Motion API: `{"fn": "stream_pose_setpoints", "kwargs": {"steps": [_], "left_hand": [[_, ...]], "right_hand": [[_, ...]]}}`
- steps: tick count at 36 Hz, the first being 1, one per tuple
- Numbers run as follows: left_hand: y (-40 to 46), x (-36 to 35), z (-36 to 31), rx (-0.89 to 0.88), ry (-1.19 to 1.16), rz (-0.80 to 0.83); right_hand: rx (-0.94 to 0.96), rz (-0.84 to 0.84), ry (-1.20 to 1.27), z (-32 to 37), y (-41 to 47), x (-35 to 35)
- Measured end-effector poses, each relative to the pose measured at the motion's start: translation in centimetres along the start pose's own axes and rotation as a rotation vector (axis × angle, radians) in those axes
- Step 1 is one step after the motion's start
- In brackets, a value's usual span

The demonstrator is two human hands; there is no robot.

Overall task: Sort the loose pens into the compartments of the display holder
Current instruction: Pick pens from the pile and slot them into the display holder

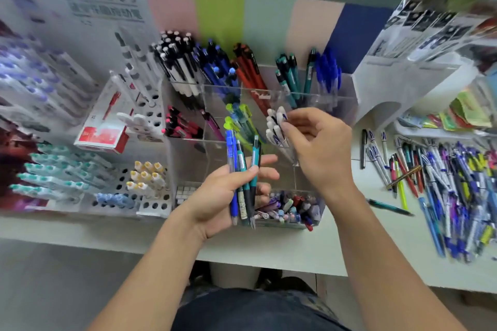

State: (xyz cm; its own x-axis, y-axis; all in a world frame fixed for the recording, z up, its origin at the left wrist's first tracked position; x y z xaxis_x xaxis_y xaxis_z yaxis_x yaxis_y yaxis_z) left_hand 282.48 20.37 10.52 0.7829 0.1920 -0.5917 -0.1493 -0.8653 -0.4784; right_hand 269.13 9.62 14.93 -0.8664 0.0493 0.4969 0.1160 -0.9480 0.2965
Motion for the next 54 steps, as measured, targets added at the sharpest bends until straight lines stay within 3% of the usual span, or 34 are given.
{"fn": "stream_pose_setpoints", "kwargs": {"steps": [4,9,12,15,23,28,31,35,38,42,47,54], "left_hand": [[-0.3,0.3,-0.9,0.033,0.039,0.085],[-0.1,-0.6,-1.3,0.045,0.108,0.235],[0.1,-0.9,-1.1,0.072,0.163,0.31],[0.1,-0.8,-1.0,0.097,0.188,0.327],[0.0,-0.9,-2.0,0.148,0.145,0.301],[0.7,-0.5,-2.5,0.158,0.139,0.283],[1.1,-0.6,-2.7,0.212,0.062,0.297],[1.2,-1.3,-3.1,0.207,-0.02,0.351],[1.3,-1.2,-3.4,0.139,-0.042,0.275],[1.6,-0.4,-3.9,-0.017,0.11,0.16],[1.5,0.4,-4.1,-0.087,0.207,0.142],[1.6,1.1,-4.1,-0.013,0.043,0.068]], "right_hand": [[0.041,-0.103,-0.021,2.7,-0.7,1.0],[-0.27,0.294,0.038,2.3,-2.6,-0.8],[-0.424,0.351,0.317,2.7,-3.7,-1.2],[-0.479,0.357,0.397,2.9,-4.1,-1.2],[-0.421,0.07,0.465,3.0,-2.9,1.7],[-0.253,-0.293,0.469,4.0,-1.3,6.8],[-0.062,-0.459,0.328,5.7,0.2,9.2],[0.076,-0.508,0.072,6.9,2.7,8.9],[0.096,-0.483,-0.113,6.5,4.3,7.1],[0.08,-0.308,-0.313,5.6,6.2,4.2],[0.063,-0.145,-0.373,5.9,7.1,2.0],[-0.025,0.011,-0.471,6.6,8.3,1.2]]}}
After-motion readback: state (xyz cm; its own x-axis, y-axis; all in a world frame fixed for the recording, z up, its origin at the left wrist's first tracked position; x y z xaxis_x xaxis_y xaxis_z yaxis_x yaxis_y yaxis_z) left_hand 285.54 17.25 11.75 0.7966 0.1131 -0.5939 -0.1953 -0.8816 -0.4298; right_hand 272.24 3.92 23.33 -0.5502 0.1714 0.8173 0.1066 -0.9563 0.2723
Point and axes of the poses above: each hand's wrist, its own y-axis towards the middle knuckle, its own x-axis out of the back of the hand, z = x × y, the point moved 5 cm from there along y, towards the middle knuckle, and after that the axes turned 4 degrees about -z, right-handed, at the moved point
